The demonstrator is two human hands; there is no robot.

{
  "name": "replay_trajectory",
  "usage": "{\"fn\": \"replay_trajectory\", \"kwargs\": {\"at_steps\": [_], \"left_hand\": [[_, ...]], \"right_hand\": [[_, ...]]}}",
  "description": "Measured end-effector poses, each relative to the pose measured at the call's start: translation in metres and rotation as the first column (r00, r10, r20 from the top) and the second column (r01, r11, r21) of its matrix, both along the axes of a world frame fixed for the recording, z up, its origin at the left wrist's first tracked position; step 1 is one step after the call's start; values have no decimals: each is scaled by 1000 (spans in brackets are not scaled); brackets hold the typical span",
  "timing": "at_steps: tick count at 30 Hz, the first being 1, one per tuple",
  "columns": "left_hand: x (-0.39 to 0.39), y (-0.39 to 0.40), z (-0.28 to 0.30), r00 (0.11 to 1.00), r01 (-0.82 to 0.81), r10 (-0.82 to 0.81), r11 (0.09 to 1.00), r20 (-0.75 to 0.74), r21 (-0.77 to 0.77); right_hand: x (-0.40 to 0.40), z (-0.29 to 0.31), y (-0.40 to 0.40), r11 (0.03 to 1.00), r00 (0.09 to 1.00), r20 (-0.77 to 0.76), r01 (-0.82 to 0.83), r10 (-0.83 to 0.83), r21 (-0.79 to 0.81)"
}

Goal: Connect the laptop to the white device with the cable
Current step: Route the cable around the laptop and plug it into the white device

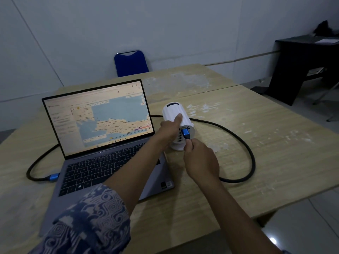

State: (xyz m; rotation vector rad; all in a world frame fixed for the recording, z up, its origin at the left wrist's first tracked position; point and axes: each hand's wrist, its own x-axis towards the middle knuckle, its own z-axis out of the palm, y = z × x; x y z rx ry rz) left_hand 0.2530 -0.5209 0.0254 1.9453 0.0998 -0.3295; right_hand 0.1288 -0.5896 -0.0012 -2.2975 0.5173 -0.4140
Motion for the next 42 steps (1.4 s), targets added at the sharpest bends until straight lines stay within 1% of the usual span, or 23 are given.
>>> {"fn": "replay_trajectory", "kwargs": {"at_steps": [4, 11, 22, 24, 27, 30, 33, 38, 40, 41, 42], "left_hand": [[-1, -1, -2, 1000, -2, 1, 1000, 25, 11], [2, -2, -4, 999, -5, 3, 999, 50, 45], [0, -1, -8, 995, 16, -28, 992, 93, 125], [-2, 0, -7, 995, 23, -35, 991, 91, 135], [-4, 3, -7, 995, 32, -44, 991, 94, 128], [-8, 2, -11, 989, 16, -29, 996, 148, 91], [-13, 1, -15, 980, 1, -14, 998, 199, 64], [-15, 4, -10, 988, 26, -35, 998, 151, 58], [-17, 9, -6, 988, 41, -50, 997, 147, 67], [-17, 14, -8, 983, 38, -48, 998, 178, 57], [-24, 18, -4, 974, 46, -56, 998, 219, 50]], "right_hand": [[-3, -5, 4, 999, 1000, 16, 25, -25, -43], [0, -9, 7, 998, 999, 28, 42, -41, -43], [6, -12, 8, 999, 999, 40, 30, -28, -43], [2, -17, 8, 999, 998, 70, 12, -8, -47], [-8, -27, 5, 992, 992, 124, -7, 23, -127], [-14, -35, 4, 955, 997, 64, -23, 44, -294], [-15, -37, 3, 932, 999, 23, -21, 32, -361], [-21, -31, 2, 943, 1000, 24, 10, -2, -334], [-31, -27, 0, 953, 998, 62, 10, 9, -303], [-37, -21, -3, 962, 995, 100, 11, 17, -275], [-37, -19, -10, 966, 995, 103, 32, -6, -257]]}}
